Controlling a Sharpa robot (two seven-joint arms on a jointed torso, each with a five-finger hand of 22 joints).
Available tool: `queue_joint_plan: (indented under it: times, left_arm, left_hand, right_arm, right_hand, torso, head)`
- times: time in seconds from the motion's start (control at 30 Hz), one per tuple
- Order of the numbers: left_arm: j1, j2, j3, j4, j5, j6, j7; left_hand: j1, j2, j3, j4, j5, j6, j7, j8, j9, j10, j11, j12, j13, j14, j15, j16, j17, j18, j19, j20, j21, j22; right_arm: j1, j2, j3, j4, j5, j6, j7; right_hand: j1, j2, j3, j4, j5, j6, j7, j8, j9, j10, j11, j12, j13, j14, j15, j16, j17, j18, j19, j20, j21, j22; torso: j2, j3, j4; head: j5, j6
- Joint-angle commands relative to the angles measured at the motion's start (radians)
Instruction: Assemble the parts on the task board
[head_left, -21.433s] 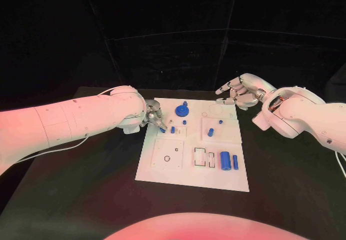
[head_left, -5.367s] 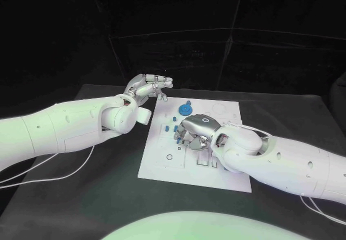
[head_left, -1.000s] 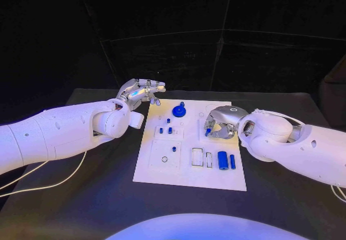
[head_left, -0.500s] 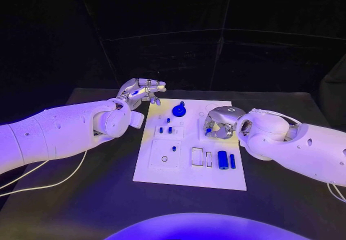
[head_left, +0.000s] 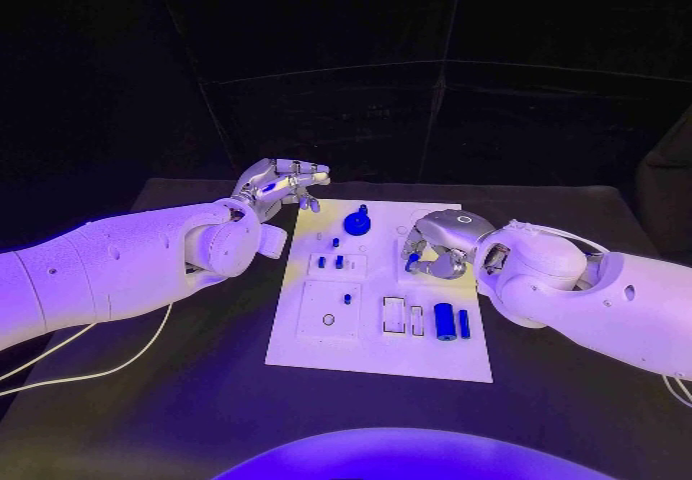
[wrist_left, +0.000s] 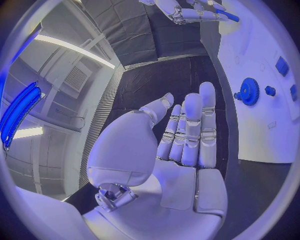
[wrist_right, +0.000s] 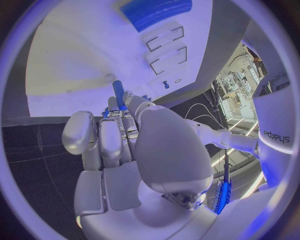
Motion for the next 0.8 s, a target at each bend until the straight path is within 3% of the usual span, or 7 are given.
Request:
queue_joint_plan:
  times: [0.03,0.2,0.37,0.53,0.67,0.8]
  left_arm:
    - [0.001,0.001,0.001,0.0,0.002,0.009,0.009]
    - [0.001,0.002,0.001,-0.001,0.002,0.009,0.009]
    - [0.001,0.001,0.001,-0.001,0.002,0.009,0.01]
    - [0.001,0.003,0.001,-0.003,0.002,0.009,0.01]
    - [0.001,0.005,0.001,-0.004,0.002,0.009,0.012]
    - [0.001,0.009,0.001,-0.006,0.002,0.008,0.014]
  left_hand:
    - [0.008,-0.003,-0.001,-0.002,0.003,-0.007,0.003,0.004,0.002,-0.007,0.004,0.003,0.001,-0.008,-0.002,0.002,-0.001,0.014,0.002,0.007,-0.003,-0.002]
    - [0.007,-0.003,-0.002,-0.002,0.003,-0.008,0.003,0.005,0.002,-0.008,0.004,0.004,0.001,-0.009,-0.002,0.002,-0.002,0.013,0.002,0.007,-0.004,-0.002]
    - [0.007,-0.003,-0.002,-0.002,0.003,-0.008,0.003,0.005,0.002,-0.008,0.004,0.004,0.001,-0.009,-0.002,0.002,-0.002,0.013,0.002,0.007,-0.004,-0.002]
    - [0.007,-0.003,-0.003,-0.001,0.003,-0.008,0.003,0.005,0.002,-0.008,0.004,0.005,0.001,-0.009,-0.001,0.002,-0.002,0.013,0.002,0.007,-0.004,-0.002]
    - [0.007,-0.003,-0.003,-0.001,0.003,-0.008,0.003,0.006,0.002,-0.008,0.004,0.006,0.001,-0.009,-0.001,0.002,-0.002,0.013,0.002,0.007,-0.004,-0.002]
    - [0.006,-0.002,-0.003,-0.001,0.003,-0.008,0.003,0.007,0.002,-0.008,0.004,0.007,0.001,-0.01,-0.001,0.002,-0.003,0.013,0.001,0.007,-0.004,-0.002]
  right_arm:
    - [0.003,-0.018,0.002,0.033,0.001,-0.09,0.03]
    - [0.005,-0.04,0.019,0.099,0.03,-0.113,0.036]
    - [0.005,-0.023,0.025,0.13,0.063,-0.114,0.049]
    - [0.005,0.037,0.026,0.128,0.077,-0.102,0.066]
    - [-0.003,0.102,0.023,0.104,0.081,-0.083,0.081]
    - [-0.021,0.161,0.011,0.068,0.075,-0.06,0.095]
  right_hand:
    - [0.008,-0.003,0.01,-0.002,0.004,0.009,0.001,0.005,-0.001,0.027,-0.019,-0.007,0.002,0.029,-0.006,0.005,0.002,-0.008,0.007,0.001,0.007,0.004]
    - [0.002,-0.009,0.017,-0.007,0.003,0.009,0.003,0.004,-0.002,0.03,-0.018,-0.011,0.002,0.029,-0.006,0.006,0.003,-0.009,0.006,0.001,0.008,0.006]
    - [-0.001,-0.014,0.022,-0.011,0.003,0.008,0.004,0.001,-0.003,0.03,-0.017,-0.016,0.002,0.028,-0.006,0.007,0.004,-0.009,0.006,0.001,0.01,0.007]
    - [-0.002,-0.015,0.03,-0.016,0.004,0.006,0.005,-0.002,-0.004,0.03,-0.016,-0.02,0.002,0.028,-0.005,0.007,0.002,-0.009,0.005,0.001,0.01,0.007]
    - [-0.003,-0.015,0.035,-0.019,0.004,0.005,0.006,-0.004,-0.005,0.03,-0.015,-0.023,0.002,0.027,-0.005,0.008,0.002,-0.009,0.004,0.002,0.01,0.007]
    - [-0.004,-0.015,0.039,-0.022,0.004,0.004,0.007,-0.005,-0.005,0.03,-0.015,-0.025,0.002,0.027,-0.004,0.008,0.002,-0.008,0.004,0.002,0.01,0.007]
  torso:
    - [-0.002,-0.002,0.0016]
    - [0.001,-0.0004,0.0022]
    - [0.002,-0.0007,0.0005]
    - [0.001,0.0003,0.0001]
    - [0.002,-0.0024,0.0032]
    - [0.001,-0.002,0.0033]
  head:
    - [0.001,0.001]
    - [0.004,0.001]
    - [0.01,0.0]
    - [0.019,-0.003]
    - [0.022,-0.009]
    - [0.031,-0.016]
